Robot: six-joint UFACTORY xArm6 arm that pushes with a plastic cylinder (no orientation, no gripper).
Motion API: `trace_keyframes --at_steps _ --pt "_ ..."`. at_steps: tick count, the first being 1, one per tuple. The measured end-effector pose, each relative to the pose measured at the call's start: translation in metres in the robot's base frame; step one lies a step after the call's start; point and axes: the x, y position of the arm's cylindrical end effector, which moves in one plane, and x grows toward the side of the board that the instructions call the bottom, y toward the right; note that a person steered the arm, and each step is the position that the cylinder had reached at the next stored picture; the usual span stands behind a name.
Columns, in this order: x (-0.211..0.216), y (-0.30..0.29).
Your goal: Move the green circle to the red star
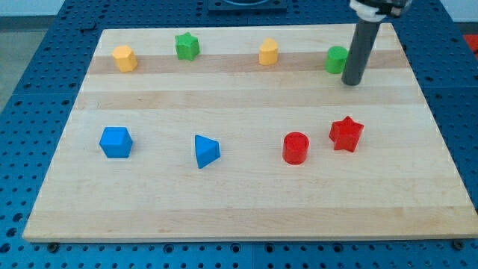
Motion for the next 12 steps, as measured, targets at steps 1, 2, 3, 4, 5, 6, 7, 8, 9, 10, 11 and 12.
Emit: trace_keyframes --at_steps 1,2,3,4,5,6,7,8,9,10,11,12 --pt "-0.022 0.013" --pt "-0.046 0.021" --pt "-0.070 0.006" --pt "-0.078 -0.020" --pt "-0.064 -0.040" --pt "-0.038 -0.054" --pt "-0.007 -0.059" --pt "-0.019 -0.058" --pt "-0.045 -0.050" --pt "-0.037 -0.029" --pt "-0.015 -0.026" --pt "0.011 -0.018"
